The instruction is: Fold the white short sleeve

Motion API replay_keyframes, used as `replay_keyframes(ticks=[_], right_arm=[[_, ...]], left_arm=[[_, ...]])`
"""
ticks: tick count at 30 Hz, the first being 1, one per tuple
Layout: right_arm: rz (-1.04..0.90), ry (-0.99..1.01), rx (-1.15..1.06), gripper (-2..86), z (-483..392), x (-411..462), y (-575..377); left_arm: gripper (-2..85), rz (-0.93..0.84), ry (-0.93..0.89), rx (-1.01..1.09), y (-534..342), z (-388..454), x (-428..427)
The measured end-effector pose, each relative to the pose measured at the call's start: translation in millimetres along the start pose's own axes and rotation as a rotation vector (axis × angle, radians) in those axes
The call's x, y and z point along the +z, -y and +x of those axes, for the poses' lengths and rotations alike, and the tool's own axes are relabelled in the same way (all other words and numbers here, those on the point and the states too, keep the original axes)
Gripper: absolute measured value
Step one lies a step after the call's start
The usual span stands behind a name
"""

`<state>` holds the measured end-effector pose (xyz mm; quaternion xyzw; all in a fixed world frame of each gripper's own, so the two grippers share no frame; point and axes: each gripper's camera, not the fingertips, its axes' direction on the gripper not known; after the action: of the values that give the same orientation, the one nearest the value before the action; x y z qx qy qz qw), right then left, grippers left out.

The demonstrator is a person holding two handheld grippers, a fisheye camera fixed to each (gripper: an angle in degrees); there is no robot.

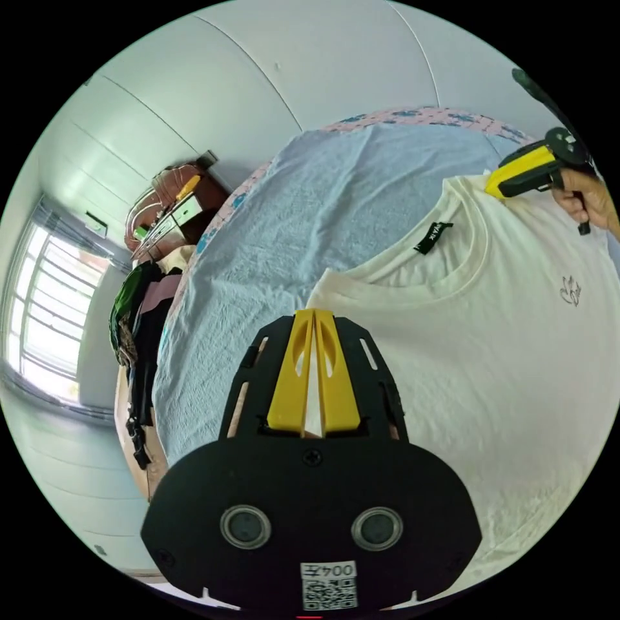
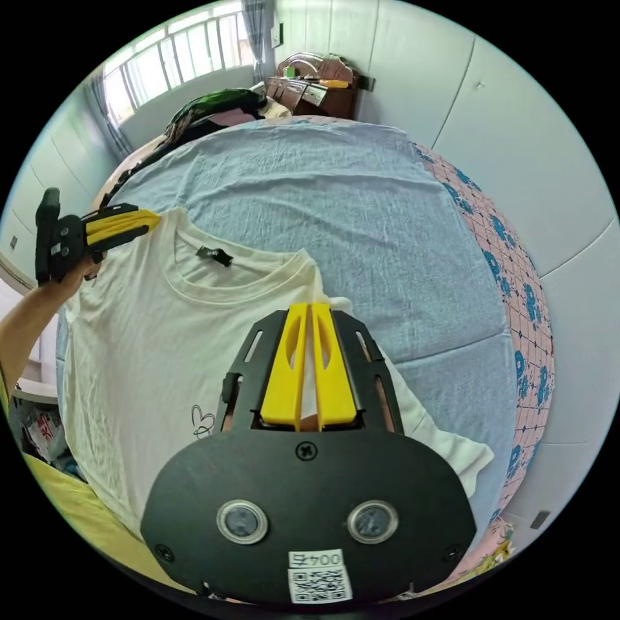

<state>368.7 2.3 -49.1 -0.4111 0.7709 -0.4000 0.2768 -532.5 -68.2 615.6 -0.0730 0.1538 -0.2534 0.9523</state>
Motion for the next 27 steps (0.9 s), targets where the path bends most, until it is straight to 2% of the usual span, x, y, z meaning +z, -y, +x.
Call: replay_keyframes(ticks=[3, 6, 8, 11, 13, 16, 21, 24, 27], right_arm=[[0.101, 0.043, 0.050, 3.7, 9.2, -60.7, -14.7], [0.129, 0.092, 0.079, 6.2, 10.4, -124.1, -62.8], [0.111, 0.126, 0.113, 6.6, 4.5, -163.1, -122.5], [0.057, 0.075, 0.173, 7.6, -4.8, -191.8, -201.8], [0.000, 0.064, 0.246, 7.8, 2.6, -203.3, -239.6], [0.025, 0.104, 0.388, 7.9, 46.6, -227.4, -273.7], [0.105, 0.090, 0.357, 5.9, 137.6, -268.5, -228.9], [0.036, 0.033, 0.316, 7.8, 196.9, -279.5, -179.6], [-0.026, -0.057, 0.425, 7.5, 262.1, -303.2, -170.2]], left_arm=[[0.3, 0.086, -0.029, -0.086, -14.0, -11.2, -34.7], [0.3, 0.110, -0.136, -0.142, -44.9, -6.4, -71.6], [0.2, 0.086, -0.243, -0.151, -79.8, 13.7, -95.9], [0.2, 0.019, -0.328, -0.140, -129.8, 53.5, -118.1], [0.2, -0.036, -0.370, -0.162, -158.5, 76.8, -124.6], [0.2, -0.123, -0.354, -0.181, -192.2, 110.0, -126.9], [0.3, -0.130, -0.351, -0.194, -203.0, 138.7, -118.6], [0.3, -0.124, -0.333, -0.195, -202.5, 142.6, -114.7], [0.3, -0.124, -0.363, -0.238, -203.5, 140.1, -107.4]])
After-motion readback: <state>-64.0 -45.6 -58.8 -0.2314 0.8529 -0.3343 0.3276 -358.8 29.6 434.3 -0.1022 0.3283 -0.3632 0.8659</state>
